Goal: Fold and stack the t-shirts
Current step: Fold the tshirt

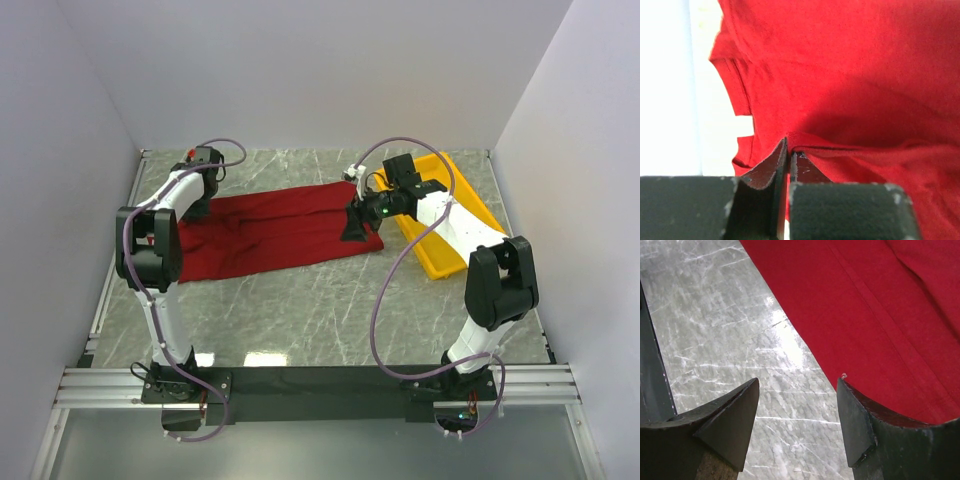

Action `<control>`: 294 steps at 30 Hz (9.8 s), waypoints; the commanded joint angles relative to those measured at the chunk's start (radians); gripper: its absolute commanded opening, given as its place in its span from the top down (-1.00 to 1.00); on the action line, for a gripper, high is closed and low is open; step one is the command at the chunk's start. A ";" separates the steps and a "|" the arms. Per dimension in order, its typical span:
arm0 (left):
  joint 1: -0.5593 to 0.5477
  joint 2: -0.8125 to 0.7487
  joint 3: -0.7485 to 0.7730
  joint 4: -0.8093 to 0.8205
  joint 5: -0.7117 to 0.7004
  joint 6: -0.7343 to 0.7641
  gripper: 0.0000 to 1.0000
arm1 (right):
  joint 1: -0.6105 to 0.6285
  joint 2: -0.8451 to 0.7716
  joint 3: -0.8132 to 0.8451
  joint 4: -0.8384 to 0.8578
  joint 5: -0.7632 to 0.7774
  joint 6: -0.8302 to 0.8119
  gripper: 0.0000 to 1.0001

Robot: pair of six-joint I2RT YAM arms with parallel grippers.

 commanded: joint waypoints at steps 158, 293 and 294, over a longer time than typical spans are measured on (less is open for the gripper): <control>0.535 -0.381 -0.472 0.021 0.577 0.011 0.99 | -0.109 0.149 -0.064 -0.046 0.552 0.241 1.00; 0.356 0.067 0.165 0.065 0.645 0.040 0.99 | -0.110 0.101 -0.137 -0.028 0.351 0.160 -0.02; 0.356 0.068 0.171 0.062 0.643 0.042 0.99 | -0.109 0.099 -0.137 -0.029 0.352 0.160 -0.02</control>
